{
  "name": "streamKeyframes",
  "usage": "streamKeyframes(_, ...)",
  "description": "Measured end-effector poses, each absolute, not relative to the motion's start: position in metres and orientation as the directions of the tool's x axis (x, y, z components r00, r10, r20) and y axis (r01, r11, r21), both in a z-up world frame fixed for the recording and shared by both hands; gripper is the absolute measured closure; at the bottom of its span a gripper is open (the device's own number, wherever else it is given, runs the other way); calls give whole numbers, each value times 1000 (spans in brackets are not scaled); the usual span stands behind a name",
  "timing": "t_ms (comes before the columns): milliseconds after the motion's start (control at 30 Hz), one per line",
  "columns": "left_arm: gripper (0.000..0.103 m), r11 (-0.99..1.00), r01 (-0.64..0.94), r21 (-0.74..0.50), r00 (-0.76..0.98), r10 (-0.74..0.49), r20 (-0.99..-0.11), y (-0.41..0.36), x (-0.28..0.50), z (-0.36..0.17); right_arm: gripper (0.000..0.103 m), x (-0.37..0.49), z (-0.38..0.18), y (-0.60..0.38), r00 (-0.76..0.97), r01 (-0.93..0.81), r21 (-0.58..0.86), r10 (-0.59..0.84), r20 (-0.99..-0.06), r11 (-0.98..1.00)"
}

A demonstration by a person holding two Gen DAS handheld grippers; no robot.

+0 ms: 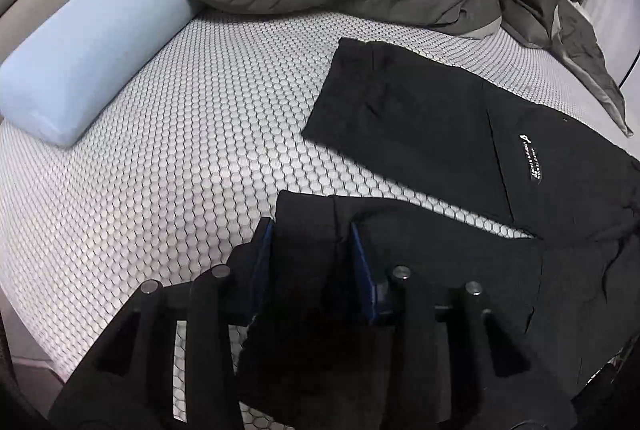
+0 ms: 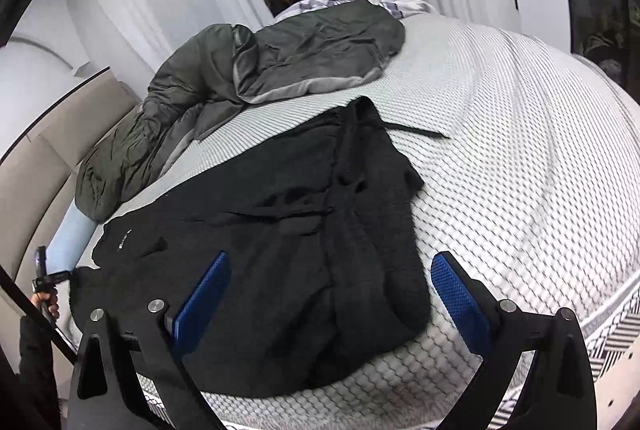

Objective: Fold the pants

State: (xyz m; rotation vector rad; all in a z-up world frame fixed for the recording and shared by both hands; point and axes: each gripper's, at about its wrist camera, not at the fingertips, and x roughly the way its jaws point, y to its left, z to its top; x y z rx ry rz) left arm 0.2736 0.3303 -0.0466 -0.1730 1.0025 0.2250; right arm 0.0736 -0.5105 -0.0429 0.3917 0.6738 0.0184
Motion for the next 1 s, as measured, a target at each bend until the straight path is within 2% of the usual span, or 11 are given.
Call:
streamKeyframes(67,30,964,-257,-68,555,89,-827,326,256,-43,2,68,-50,-517,779,121,367,141,-611,922)
streamKeyframes(100,24,962,-262,-71,572,95,-815,323,244,-41,2,67,-53,-520,777,118,377,151,-612,919)
streamKeyframes(200,21,958,-272,-85,597,98,-796,314,214,-37,2,72,-75,-525,745,131,420,190,-639,898)
streamKeyframes(267,21,957,-272,-100,601,88,-794,308,192,-37,13,81,-87,-525,719,156,433,198,-666,888)
streamKeyframes(333,21,958,-275,-83,596,102,-797,304,177,-38,52,92,-100,-525,699,187,452,206,-685,872)
streamKeyframes(400,21,955,-289,-65,586,123,-801,301,163,-41,81,96,-104,-525,689,200,458,208,-694,866)
streamKeyframes(433,21,951,-304,-62,576,132,-806,300,155,-41,82,89,-98,-524,707,183,454,204,-677,872)
streamKeyframes(667,21,928,-355,-109,572,124,-811,321,116,-58,80,37,-111,-548,701,239,447,166,-694,862)
streamKeyframes(767,21,920,-358,-160,579,84,-811,315,110,-62,62,30,-116,-554,734,230,518,203,-648,824)
streamKeyframes(833,21,913,-343,-221,602,33,-798,311,105,-63,39,21,-102,-548,760,225,486,160,-630,844)
streamKeyframes(1000,33,892,-327,-313,619,-47,-784,306,121,-72,35,7,-87,-542,785,210,479,145,-602,852)
